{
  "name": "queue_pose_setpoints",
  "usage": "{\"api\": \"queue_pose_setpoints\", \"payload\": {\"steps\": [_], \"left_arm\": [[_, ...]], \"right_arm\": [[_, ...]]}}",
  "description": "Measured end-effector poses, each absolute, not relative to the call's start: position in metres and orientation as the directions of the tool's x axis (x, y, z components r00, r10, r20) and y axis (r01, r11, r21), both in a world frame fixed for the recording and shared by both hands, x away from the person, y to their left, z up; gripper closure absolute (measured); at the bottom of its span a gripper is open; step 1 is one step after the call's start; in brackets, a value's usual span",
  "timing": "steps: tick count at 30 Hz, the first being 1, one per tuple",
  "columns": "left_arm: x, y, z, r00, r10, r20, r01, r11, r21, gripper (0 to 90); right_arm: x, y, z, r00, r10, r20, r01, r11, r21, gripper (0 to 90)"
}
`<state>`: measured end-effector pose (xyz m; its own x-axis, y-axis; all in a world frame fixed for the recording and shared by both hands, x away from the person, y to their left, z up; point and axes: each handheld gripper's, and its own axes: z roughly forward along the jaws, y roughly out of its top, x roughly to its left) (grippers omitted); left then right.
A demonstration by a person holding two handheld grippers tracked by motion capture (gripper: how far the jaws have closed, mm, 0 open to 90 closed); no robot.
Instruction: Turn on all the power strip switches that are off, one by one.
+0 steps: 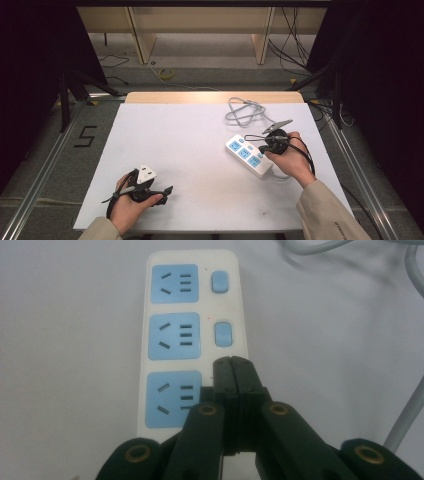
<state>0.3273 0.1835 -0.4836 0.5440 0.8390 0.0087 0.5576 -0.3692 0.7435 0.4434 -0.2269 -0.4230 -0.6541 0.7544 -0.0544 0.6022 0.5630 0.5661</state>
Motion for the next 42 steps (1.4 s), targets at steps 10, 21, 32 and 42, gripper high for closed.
{"api": "queue_pose_setpoints", "payload": {"steps": [10, 21, 32, 42], "left_arm": [[0.327, 0.184, -0.484, 0.542, 0.84, 0.006, 0.559, -0.366, 0.744, 15.8], [0.327, 0.183, -0.484, 0.541, 0.841, 0.005, 0.56, -0.364, 0.744, 15.8], [0.327, 0.183, -0.484, 0.545, 0.839, 0.005, 0.558, -0.367, 0.744, 15.8], [0.327, 0.183, -0.484, 0.545, 0.838, 0.009, 0.556, -0.369, 0.744, 15.8]], "right_arm": [[0.45, -0.224, -0.431, -0.655, 0.754, -0.052, 0.624, 0.577, 0.527, 90.0], [0.453, -0.224, -0.435, -0.66, 0.75, -0.049, 0.631, 0.589, 0.504, 90.0], [0.455, -0.223, -0.436, -0.662, 0.749, -0.033, 0.64, 0.588, 0.494, 90.0], [0.455, -0.223, -0.437, -0.661, 0.75, -0.022, 0.649, 0.587, 0.484, 90.0]]}}
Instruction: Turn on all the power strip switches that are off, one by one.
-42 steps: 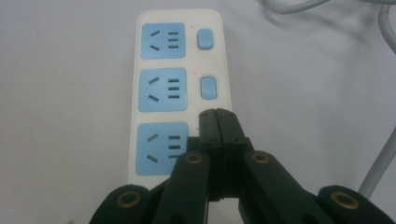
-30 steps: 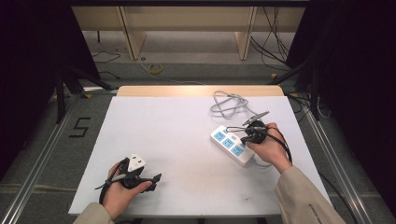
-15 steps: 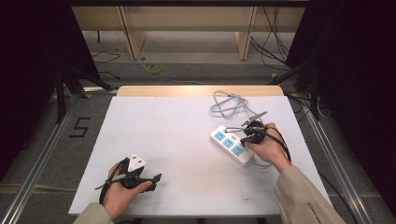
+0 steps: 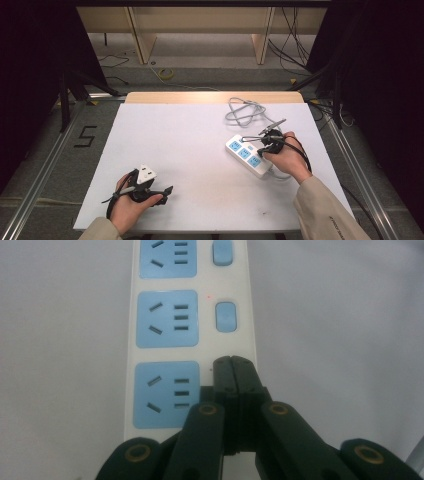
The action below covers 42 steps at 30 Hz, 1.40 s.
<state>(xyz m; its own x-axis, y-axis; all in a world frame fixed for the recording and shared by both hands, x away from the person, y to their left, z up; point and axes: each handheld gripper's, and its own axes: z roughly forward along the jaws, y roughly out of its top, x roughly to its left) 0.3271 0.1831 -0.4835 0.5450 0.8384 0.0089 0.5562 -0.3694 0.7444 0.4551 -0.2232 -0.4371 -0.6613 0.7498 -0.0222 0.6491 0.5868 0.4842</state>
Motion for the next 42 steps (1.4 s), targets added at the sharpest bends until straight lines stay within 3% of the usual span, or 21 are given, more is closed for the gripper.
{"api": "queue_pose_setpoints", "payload": {"steps": [32, 42], "left_arm": [[0.3273, 0.1805, -0.4837, 0.554, 0.832, 0.011, 0.553, -0.378, 0.742, 15.8], [0.3272, 0.1806, -0.4836, 0.553, 0.833, 0.01, 0.55, -0.375, 0.746, 15.7]], "right_arm": [[0.4579, -0.2308, -0.4422, -0.638, 0.768, 0.053, 0.683, 0.533, 0.499, 90.0], [0.4577, -0.2277, -0.44, -0.651, 0.759, 0.019, 0.669, 0.562, 0.486, 90.0]]}}
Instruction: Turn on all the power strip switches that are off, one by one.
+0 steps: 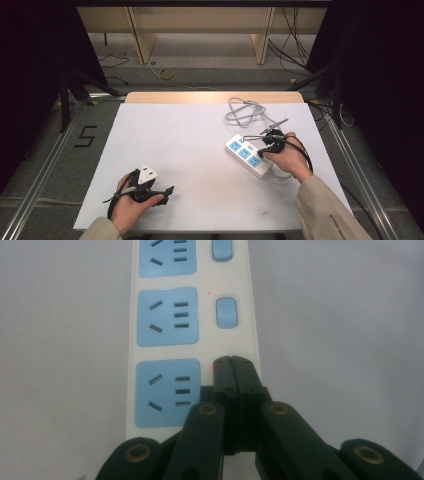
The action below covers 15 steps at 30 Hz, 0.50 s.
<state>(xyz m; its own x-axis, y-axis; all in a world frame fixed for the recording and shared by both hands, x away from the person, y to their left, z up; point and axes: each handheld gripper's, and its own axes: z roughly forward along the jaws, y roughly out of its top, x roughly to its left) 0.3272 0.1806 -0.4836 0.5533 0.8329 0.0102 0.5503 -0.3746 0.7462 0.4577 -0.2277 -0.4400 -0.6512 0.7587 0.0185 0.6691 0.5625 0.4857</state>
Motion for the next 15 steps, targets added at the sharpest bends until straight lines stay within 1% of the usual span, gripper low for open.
{"api": "queue_pose_setpoints", "payload": {"steps": [3, 8, 15], "left_arm": [[0.3271, 0.1806, -0.4838, 0.553, 0.833, 0.01, 0.552, -0.375, 0.745, 15.8], [0.3273, 0.1803, -0.484, 0.555, 0.832, 0.013, 0.549, -0.378, 0.745, 15.8], [0.3267, 0.1805, -0.4836, 0.556, 0.831, 0.013, 0.548, -0.379, 0.746, 15.8]], "right_arm": [[0.4567, -0.2279, -0.4379, -0.641, 0.767, -0.012, 0.666, 0.564, 0.489, 90.0], [0.4565, -0.2291, -0.4332, -0.633, 0.774, -0.012, 0.658, 0.546, 0.519, 90.0], [0.4575, -0.2252, -0.4324, -0.641, 0.767, -0.026, 0.648, 0.559, 0.517, 90.0]]}}
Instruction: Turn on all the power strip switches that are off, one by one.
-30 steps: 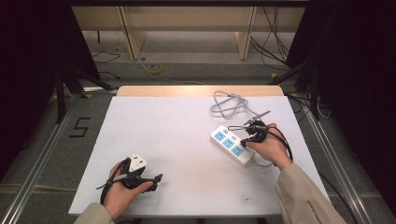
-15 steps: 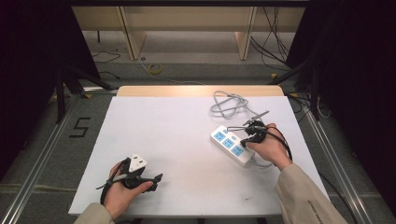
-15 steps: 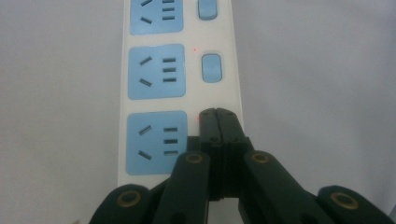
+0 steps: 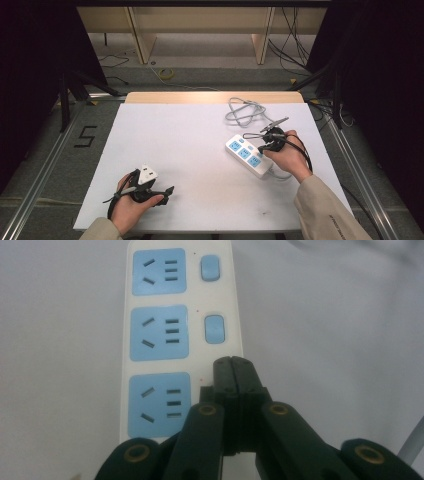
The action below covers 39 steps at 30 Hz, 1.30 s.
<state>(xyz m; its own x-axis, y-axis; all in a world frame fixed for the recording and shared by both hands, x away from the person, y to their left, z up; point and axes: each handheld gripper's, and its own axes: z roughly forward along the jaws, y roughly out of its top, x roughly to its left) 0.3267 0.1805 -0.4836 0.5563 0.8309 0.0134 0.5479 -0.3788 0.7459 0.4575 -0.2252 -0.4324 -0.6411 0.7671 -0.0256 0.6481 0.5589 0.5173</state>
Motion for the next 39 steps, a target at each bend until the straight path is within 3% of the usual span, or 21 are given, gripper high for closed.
{"api": "queue_pose_setpoints", "payload": {"steps": [39], "left_arm": [[0.326, 0.182, -0.483, 0.553, 0.833, 0.013, 0.546, -0.375, 0.749, 15.7]], "right_arm": [[0.472, -0.207, -0.421, -0.666, 0.743, -0.066, 0.63, 0.607, 0.484, 90.0]]}}
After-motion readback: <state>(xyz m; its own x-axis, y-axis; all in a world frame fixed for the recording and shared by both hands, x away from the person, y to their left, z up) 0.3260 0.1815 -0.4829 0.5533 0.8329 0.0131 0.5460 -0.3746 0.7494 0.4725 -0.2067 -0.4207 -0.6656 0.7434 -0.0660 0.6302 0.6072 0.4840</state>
